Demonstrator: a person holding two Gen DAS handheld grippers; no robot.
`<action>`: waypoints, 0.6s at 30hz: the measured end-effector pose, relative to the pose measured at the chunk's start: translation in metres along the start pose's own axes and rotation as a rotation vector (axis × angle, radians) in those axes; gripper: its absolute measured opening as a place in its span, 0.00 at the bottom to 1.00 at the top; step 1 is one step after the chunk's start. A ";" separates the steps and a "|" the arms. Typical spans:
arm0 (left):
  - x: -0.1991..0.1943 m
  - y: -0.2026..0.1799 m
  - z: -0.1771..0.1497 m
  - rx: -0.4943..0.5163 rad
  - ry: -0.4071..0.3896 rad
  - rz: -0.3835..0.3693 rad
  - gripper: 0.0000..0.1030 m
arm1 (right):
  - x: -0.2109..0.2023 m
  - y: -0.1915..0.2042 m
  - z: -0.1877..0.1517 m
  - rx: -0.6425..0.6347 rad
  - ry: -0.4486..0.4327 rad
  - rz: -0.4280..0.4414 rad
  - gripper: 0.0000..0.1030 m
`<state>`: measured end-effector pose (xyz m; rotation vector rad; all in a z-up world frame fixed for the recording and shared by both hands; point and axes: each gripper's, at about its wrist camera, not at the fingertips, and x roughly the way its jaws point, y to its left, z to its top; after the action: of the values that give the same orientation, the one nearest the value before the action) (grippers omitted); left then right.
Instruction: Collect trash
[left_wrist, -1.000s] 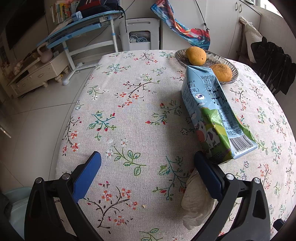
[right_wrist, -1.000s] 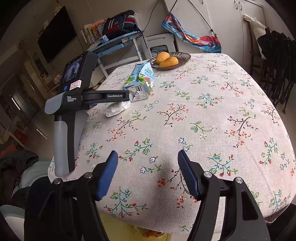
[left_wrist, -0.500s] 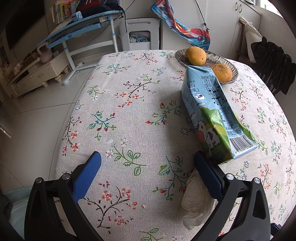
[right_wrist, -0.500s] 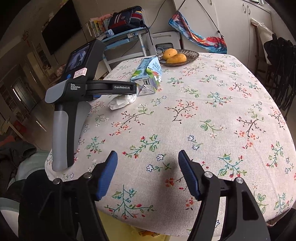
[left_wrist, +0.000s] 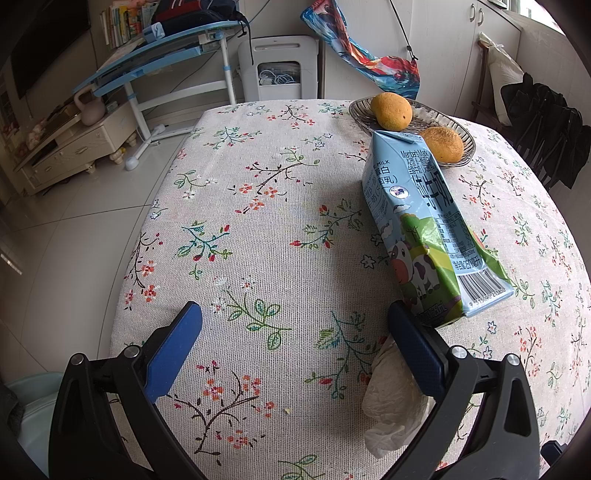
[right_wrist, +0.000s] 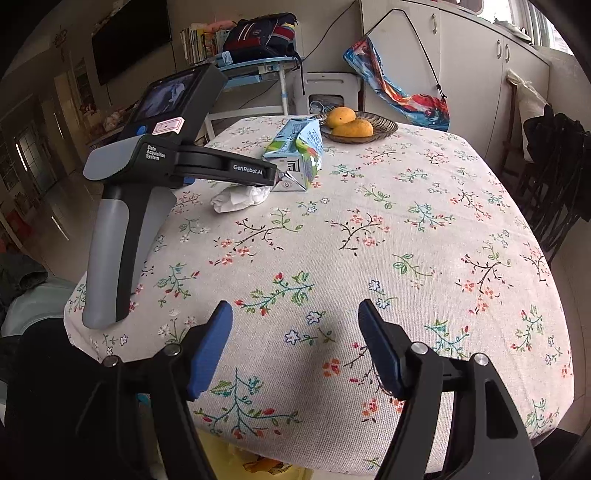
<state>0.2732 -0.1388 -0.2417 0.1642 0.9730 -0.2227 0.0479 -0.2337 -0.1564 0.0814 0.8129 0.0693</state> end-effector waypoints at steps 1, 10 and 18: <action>0.000 0.000 0.000 0.000 0.000 0.000 0.94 | -0.001 -0.002 -0.001 0.008 0.000 -0.007 0.66; 0.000 0.000 0.000 0.000 0.000 0.000 0.94 | -0.011 -0.007 -0.010 0.034 0.021 -0.062 0.66; 0.000 0.000 0.000 0.000 0.000 0.000 0.94 | -0.015 -0.001 -0.012 0.057 0.022 -0.091 0.66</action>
<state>0.2732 -0.1389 -0.2416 0.1641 0.9729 -0.2227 0.0285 -0.2358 -0.1539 0.0975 0.8394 -0.0387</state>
